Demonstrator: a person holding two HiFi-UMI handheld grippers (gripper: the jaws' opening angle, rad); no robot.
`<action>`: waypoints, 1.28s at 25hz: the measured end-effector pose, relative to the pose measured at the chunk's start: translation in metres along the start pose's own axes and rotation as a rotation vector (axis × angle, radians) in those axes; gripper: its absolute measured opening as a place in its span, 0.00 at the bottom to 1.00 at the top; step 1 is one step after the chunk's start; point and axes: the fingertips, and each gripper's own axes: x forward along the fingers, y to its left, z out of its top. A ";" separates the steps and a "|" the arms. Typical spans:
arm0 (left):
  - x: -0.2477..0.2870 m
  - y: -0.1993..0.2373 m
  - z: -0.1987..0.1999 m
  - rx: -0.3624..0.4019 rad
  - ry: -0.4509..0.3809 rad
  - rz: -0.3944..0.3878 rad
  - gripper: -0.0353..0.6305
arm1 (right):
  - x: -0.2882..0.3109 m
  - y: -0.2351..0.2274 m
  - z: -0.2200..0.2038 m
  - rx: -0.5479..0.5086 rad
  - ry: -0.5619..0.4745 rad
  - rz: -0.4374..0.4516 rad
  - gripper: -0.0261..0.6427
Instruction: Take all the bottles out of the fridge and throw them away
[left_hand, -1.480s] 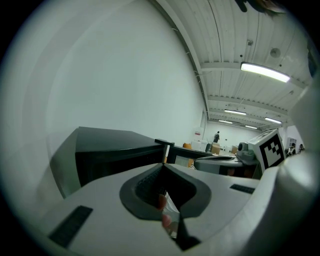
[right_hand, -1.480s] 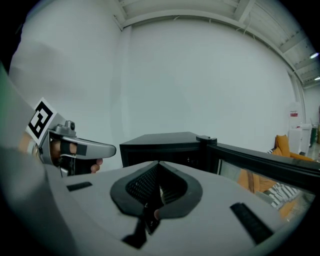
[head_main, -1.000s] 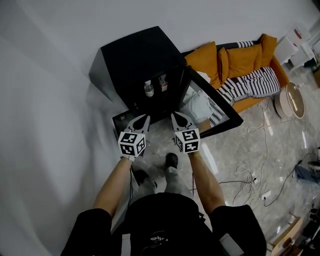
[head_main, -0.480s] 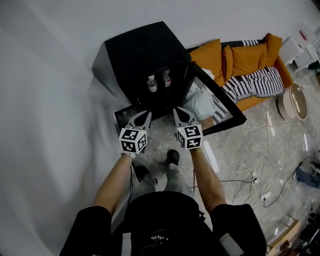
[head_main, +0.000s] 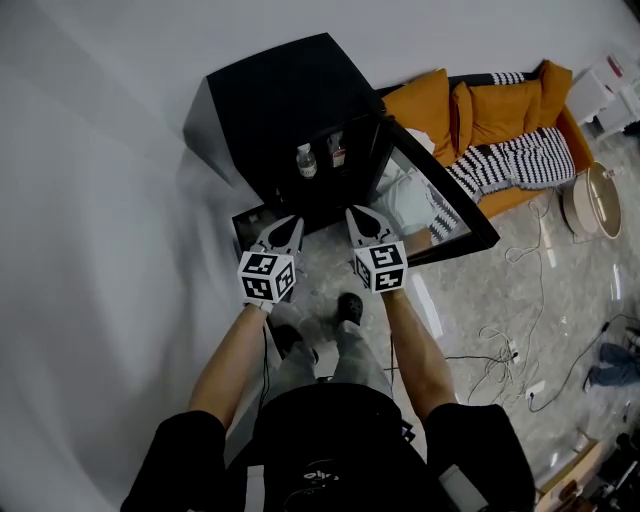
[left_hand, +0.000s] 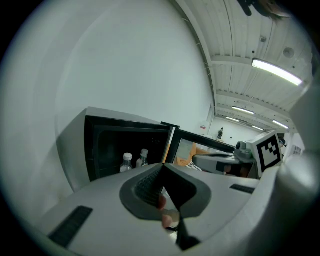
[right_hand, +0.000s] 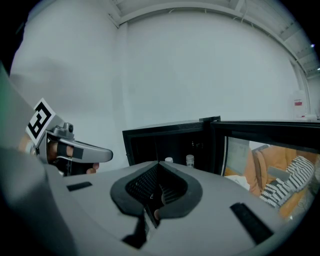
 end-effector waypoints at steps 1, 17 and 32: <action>0.002 0.000 -0.001 0.001 0.001 0.001 0.06 | 0.002 -0.001 -0.001 0.001 0.001 0.002 0.05; 0.052 0.039 -0.048 0.001 -0.064 0.043 0.06 | 0.076 -0.019 -0.063 -0.014 -0.026 0.055 0.05; 0.071 0.086 -0.098 -0.002 -0.093 0.089 0.06 | 0.138 -0.028 -0.125 -0.009 -0.052 0.038 0.05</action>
